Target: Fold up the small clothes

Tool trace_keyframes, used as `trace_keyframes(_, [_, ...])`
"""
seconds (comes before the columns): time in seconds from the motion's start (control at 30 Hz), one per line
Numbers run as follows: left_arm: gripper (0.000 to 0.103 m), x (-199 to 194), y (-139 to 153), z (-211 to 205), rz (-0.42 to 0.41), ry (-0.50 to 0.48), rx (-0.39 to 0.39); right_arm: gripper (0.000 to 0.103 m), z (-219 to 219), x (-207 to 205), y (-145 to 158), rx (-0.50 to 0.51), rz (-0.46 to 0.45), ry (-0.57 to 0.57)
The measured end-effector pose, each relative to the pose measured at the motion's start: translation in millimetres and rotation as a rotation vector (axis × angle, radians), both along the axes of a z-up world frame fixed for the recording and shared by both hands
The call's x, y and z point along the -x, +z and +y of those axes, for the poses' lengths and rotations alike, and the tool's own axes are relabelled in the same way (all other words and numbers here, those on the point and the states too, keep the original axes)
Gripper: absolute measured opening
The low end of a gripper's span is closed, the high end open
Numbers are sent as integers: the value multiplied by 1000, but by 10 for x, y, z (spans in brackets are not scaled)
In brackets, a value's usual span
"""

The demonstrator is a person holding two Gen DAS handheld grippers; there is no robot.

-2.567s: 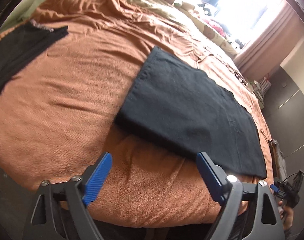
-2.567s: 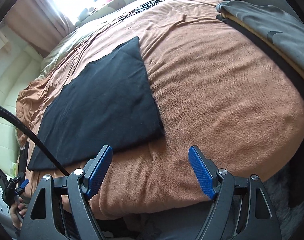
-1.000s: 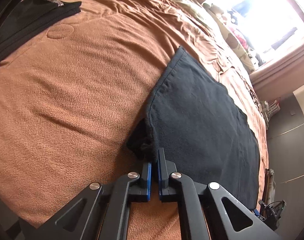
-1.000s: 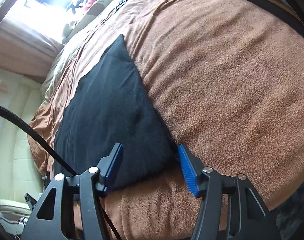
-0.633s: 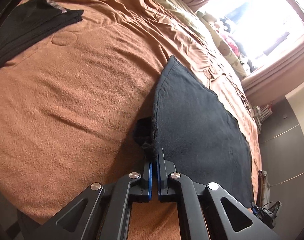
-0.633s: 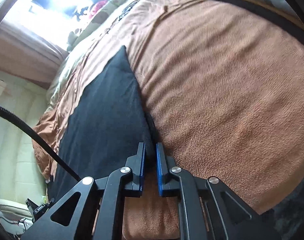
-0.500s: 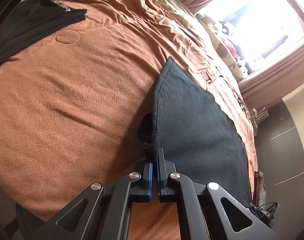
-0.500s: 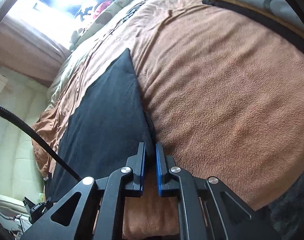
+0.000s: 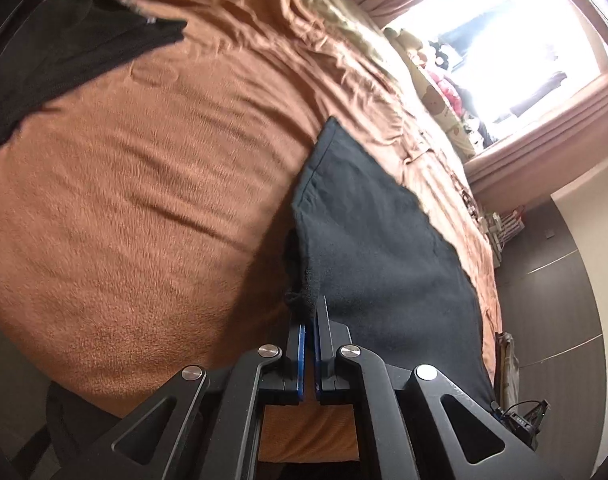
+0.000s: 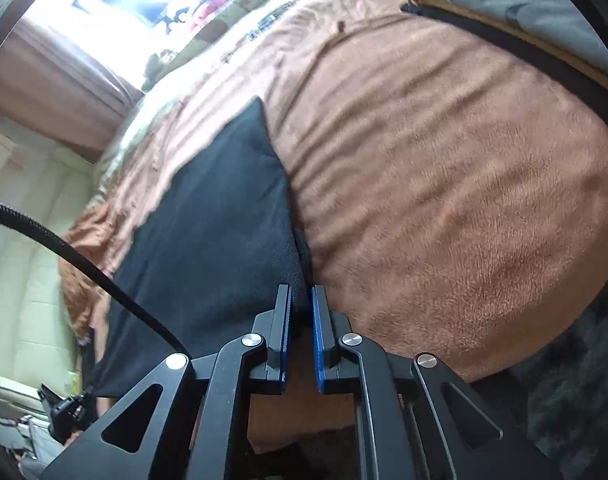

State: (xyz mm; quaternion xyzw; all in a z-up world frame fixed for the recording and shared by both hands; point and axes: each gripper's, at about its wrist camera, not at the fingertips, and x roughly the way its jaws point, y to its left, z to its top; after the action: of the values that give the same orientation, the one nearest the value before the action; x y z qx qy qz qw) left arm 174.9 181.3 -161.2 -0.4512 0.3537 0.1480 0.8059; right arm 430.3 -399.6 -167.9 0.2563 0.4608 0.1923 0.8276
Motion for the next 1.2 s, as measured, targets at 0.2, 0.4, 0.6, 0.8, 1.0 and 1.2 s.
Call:
trace_keyframes(0.2, [16,-34,-239,0,42,-7,32,9,80,28,132,150,-15,-33])
trace_keyframes(0.4, [46,31,-334,42,-8,22,43,9,289,174,519,278,-92,-17])
trace_keyframes(0.6, [46,6,-365,-24,-36,14,0,9,815,275,729,281,-148,85])
trace_keyframes(0.8, [46,-25,-380,-66,-44,-5,-38,9,1483,261,735,300,-160,222])
trace_keyframes(1.0, [42,35,-396,-32,-61,2,-11,9,2114,267,689,332,-182,335])
trace_keyframes(1.2, [39,83,-407,-65,-78,-18,26,9,2603,150,491,375,-193,432])
